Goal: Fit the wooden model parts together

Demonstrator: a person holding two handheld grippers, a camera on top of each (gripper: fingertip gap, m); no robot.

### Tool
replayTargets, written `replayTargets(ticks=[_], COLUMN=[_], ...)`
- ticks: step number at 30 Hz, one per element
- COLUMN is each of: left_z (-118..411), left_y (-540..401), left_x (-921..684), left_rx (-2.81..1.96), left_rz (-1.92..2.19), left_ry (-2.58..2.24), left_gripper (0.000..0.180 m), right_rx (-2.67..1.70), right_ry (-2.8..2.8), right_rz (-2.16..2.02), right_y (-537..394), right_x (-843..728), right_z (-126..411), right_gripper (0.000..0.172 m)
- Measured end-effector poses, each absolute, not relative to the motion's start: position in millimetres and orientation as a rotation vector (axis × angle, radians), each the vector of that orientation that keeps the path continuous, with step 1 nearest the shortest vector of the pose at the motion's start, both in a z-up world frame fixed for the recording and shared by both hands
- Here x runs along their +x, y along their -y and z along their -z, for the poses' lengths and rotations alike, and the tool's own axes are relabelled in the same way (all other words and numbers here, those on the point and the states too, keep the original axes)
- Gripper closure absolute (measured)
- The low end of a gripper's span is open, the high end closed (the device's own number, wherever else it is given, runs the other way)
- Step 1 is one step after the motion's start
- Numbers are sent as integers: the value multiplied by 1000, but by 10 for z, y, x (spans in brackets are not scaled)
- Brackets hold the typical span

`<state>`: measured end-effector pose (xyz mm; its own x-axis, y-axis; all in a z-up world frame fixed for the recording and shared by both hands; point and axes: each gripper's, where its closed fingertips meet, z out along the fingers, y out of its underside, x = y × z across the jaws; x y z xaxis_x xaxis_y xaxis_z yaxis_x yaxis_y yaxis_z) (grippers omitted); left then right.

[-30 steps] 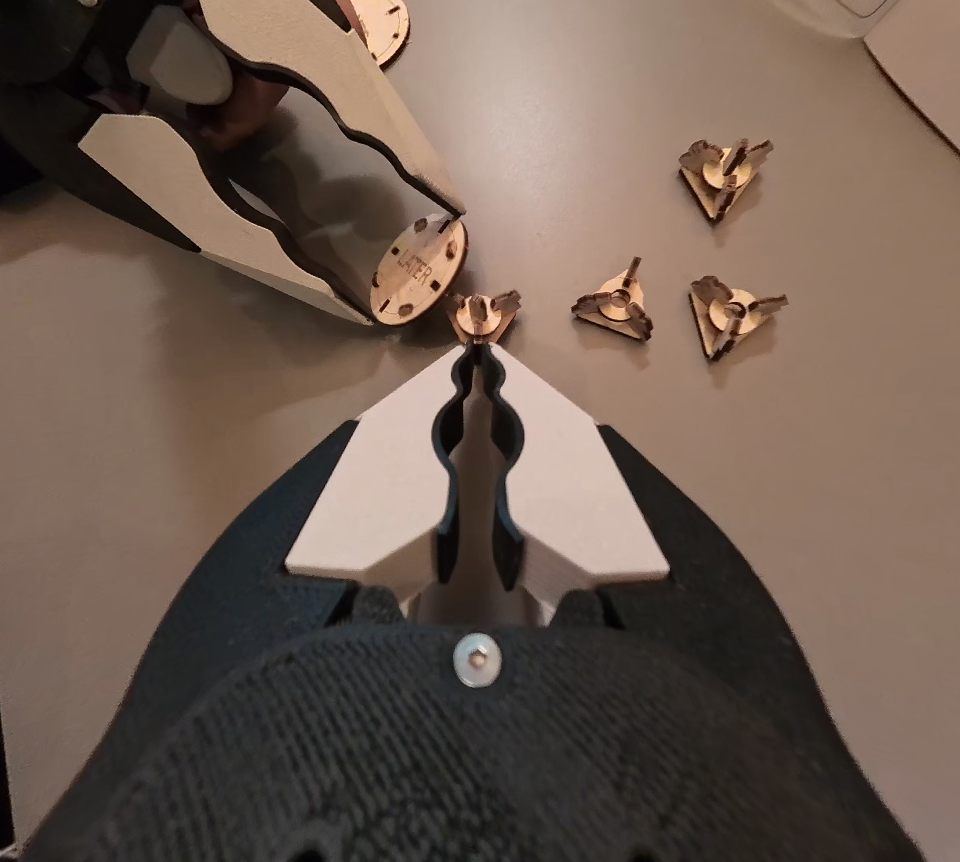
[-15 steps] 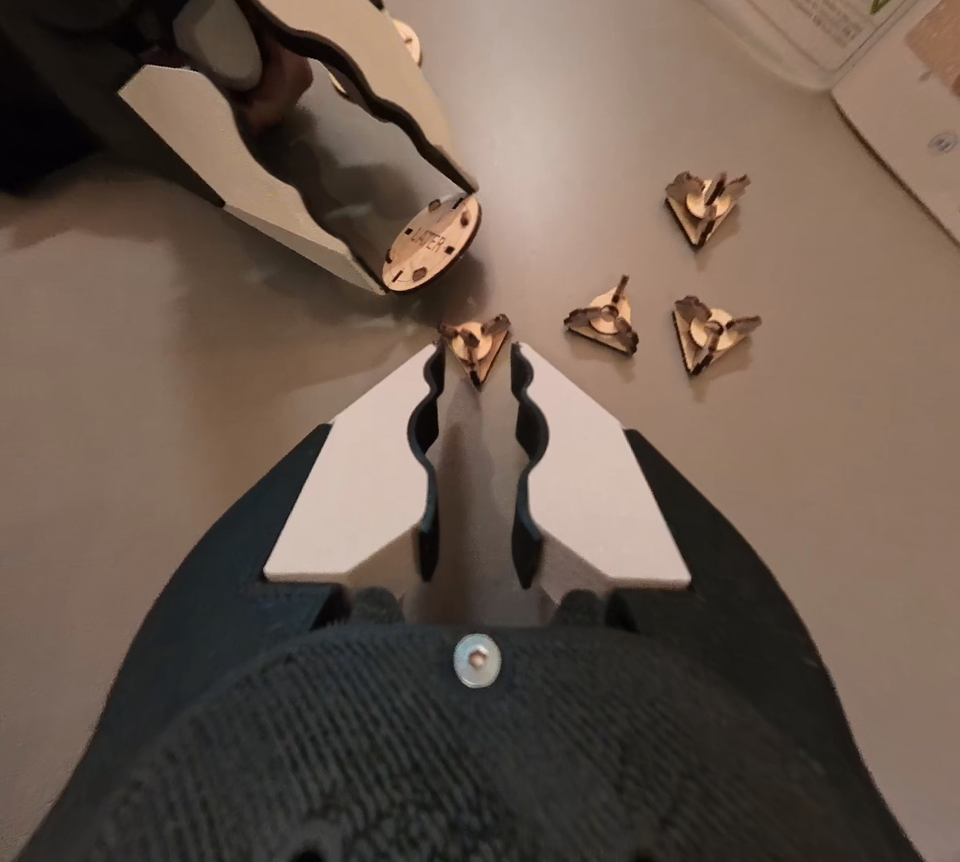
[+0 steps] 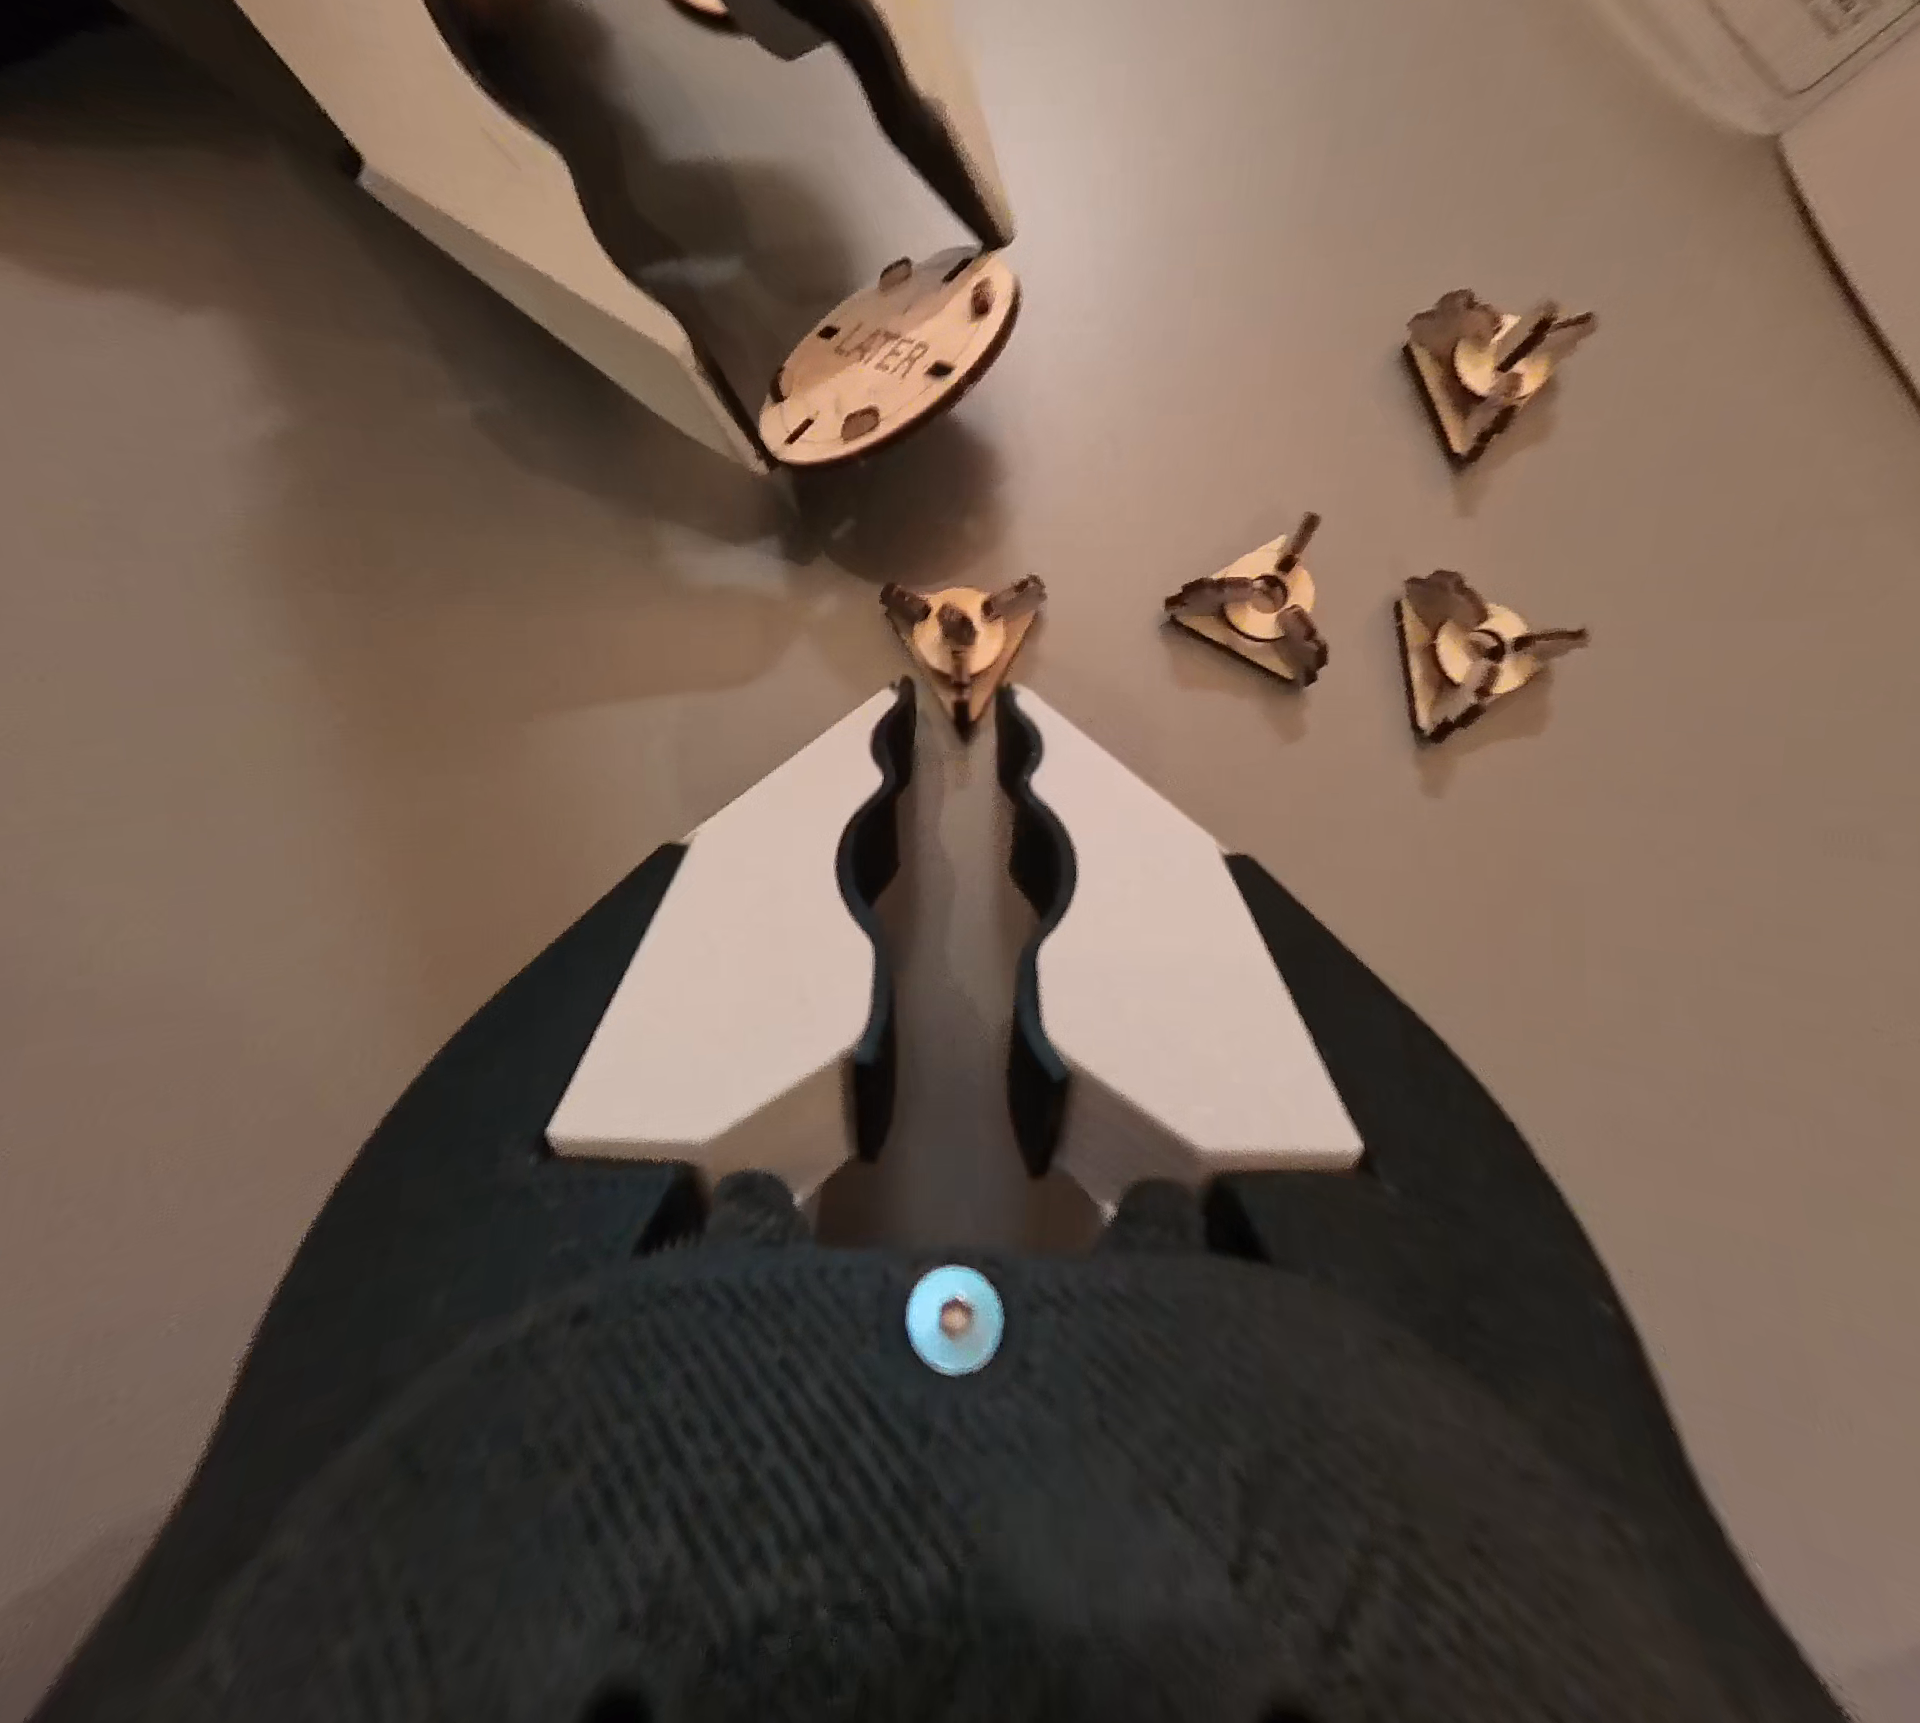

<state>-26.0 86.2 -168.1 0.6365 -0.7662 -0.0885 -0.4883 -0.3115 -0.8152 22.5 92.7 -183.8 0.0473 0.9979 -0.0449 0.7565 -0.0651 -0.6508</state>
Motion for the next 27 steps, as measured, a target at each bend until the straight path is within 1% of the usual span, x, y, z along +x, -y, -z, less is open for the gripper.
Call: replayTargets(ticks=[3,7,11,14,16,20,27], left_z=[1662,1658,1649,1652,1658,1670,1673], left_y=[-877,-882,-885,-883,-878,-872,-870], left_x=[-275,-281,-285,-283,-279,-270,-265], left_rx=[-1975,-1980,-1980,-1979,-1978,-1975,-1974], left_rz=[410,423,435,431,422,406,400], left_ry=[-966,-956,-947,-951,-960,-975,-979], left_gripper=[127,127,127,127,127,127,127], right_rx=[-1872,-1770,-1729,-1758,-1743,-1722,-1657], right_ry=[1781,1751,1776,1820,1834,1784,1732], right_rz=[-694,-647,-542,-549,-623,-745,-686], right_y=[-895,-926,-926,-867,-795,-773,-895], right_x=[226,197,195,183,161,134,115], right_z=[1833,1662,1663,1771,1743,1611,1575], right_gripper=[158,155,158,156,161,161,158])
